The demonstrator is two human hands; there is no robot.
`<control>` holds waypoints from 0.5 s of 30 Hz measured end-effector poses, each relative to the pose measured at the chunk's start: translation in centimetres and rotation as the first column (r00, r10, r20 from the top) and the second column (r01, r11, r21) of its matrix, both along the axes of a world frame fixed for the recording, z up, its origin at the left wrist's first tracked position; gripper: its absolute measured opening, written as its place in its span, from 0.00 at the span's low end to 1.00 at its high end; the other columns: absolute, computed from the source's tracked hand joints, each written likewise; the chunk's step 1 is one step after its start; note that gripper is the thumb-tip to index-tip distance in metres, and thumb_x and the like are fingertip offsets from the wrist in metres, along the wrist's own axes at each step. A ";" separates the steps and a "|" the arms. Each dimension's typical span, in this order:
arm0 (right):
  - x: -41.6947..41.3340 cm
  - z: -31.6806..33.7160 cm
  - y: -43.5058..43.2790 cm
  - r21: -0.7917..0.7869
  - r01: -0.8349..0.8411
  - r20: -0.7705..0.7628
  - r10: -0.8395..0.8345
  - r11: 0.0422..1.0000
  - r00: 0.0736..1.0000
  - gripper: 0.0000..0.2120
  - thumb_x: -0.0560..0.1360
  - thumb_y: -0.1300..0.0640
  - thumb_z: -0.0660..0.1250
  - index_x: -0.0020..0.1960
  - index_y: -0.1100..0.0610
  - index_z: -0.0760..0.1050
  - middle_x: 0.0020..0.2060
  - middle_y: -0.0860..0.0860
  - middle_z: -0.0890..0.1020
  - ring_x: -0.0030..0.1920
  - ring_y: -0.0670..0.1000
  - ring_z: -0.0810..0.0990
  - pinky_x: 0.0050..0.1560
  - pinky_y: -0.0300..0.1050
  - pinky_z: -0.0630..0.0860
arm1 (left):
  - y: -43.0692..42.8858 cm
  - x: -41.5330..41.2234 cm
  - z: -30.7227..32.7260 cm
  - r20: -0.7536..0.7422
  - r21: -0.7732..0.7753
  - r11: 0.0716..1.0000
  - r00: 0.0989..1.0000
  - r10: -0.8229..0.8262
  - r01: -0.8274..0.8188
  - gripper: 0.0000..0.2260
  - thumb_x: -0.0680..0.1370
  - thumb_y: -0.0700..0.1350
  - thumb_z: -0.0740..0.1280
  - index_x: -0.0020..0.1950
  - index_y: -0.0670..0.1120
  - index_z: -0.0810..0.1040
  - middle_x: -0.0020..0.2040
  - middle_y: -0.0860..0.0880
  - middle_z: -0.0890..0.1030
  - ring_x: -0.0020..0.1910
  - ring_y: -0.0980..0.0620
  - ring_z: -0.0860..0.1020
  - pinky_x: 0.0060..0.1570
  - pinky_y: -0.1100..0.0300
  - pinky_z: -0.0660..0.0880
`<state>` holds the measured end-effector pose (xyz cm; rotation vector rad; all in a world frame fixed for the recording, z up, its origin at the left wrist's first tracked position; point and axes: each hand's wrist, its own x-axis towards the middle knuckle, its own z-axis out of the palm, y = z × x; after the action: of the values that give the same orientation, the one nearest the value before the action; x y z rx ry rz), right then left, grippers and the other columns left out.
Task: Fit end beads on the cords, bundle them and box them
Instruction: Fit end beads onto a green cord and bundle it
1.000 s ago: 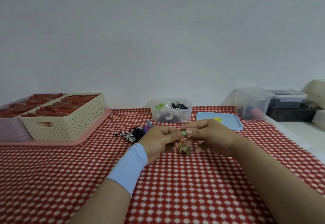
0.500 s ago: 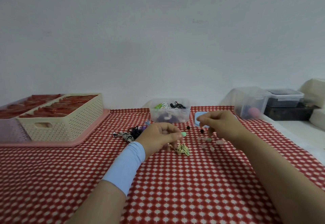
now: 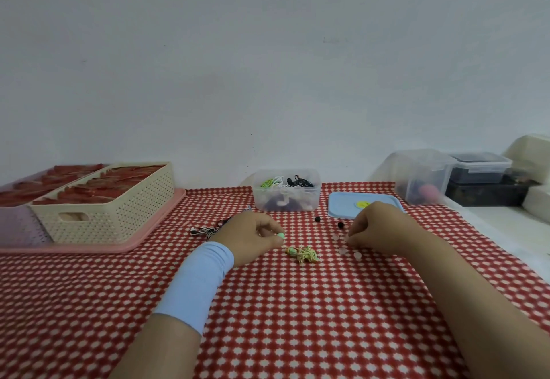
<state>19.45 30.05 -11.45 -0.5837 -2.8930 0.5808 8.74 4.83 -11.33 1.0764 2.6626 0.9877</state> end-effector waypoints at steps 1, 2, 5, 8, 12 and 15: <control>0.0 0.1 -0.1 -0.019 0.000 -0.012 0.000 1.000 1.000 0.03 0.71 0.48 0.78 0.44 0.46 0.88 0.42 0.40 0.86 0.46 0.43 0.82 0.53 0.44 0.80 | -0.1 0.0 0.0 0.003 -0.036 0.999 1.000 0.003 -0.003 0.06 0.74 0.51 0.74 0.50 0.57 0.84 0.46 0.59 0.82 0.46 0.61 0.79 0.51 0.63 0.77; -0.1 0.2 -0.3 -0.052 -0.004 -0.036 0.002 0.999 0.999 0.03 0.71 0.49 0.78 0.44 0.47 0.87 0.43 0.40 0.86 0.46 0.43 0.82 0.53 0.43 0.80 | -0.3 0.0 0.2 0.022 -0.077 0.997 1.000 -0.010 0.012 0.05 0.73 0.52 0.74 0.49 0.56 0.84 0.45 0.60 0.82 0.46 0.61 0.79 0.50 0.64 0.76; -0.3 0.4 -1.0 -0.161 -0.065 -0.141 0.043 0.985 0.989 0.03 0.71 0.53 0.79 0.42 0.47 0.86 0.41 0.41 0.86 0.45 0.42 0.83 0.51 0.41 0.80 | -0.7 0.1 0.6 0.119 -0.220 0.973 0.992 -0.047 0.072 0.07 0.74 0.56 0.72 0.46 0.55 0.86 0.44 0.59 0.83 0.46 0.59 0.79 0.50 0.63 0.75; -0.7 0.2 -2.0 -0.197 -0.135 -0.192 0.097 0.971 0.977 0.06 0.71 0.54 0.79 0.46 0.46 0.85 0.42 0.41 0.86 0.44 0.41 0.83 0.50 0.37 0.80 | -0.4 -0.1 0.4 0.063 -0.202 0.979 0.998 0.006 0.007 0.11 0.76 0.58 0.68 0.47 0.53 0.86 0.44 0.54 0.84 0.45 0.54 0.80 0.51 0.58 0.76; -1.2 -0.2 -3.2 -0.254 -0.176 -0.296 0.097 0.951 0.950 0.05 0.73 0.53 0.78 0.48 0.48 0.84 0.39 0.45 0.85 0.37 0.39 0.81 0.36 0.30 0.75 | 0.9 0.5 -0.4 -0.013 -0.187 0.982 1.000 -0.028 0.025 0.12 0.79 0.49 0.68 0.61 0.57 0.81 0.55 0.56 0.81 0.54 0.58 0.78 0.62 0.60 0.73; -1.2 -0.4 -4.0 -0.330 -0.215 -0.359 0.089 0.919 0.929 0.01 0.75 0.55 0.76 0.45 0.50 0.85 0.37 0.46 0.86 0.34 0.39 0.81 0.33 0.29 0.74 | 1.5 0.7 -1.1 -0.047 -0.210 0.974 0.995 -0.092 0.080 0.11 0.79 0.48 0.69 0.60 0.57 0.82 0.61 0.56 0.80 0.56 0.58 0.76 0.63 0.63 0.70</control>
<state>18.20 26.02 -11.82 -0.2563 -2.5290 1.1371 9.49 6.32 -12.44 1.1776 2.6636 0.6544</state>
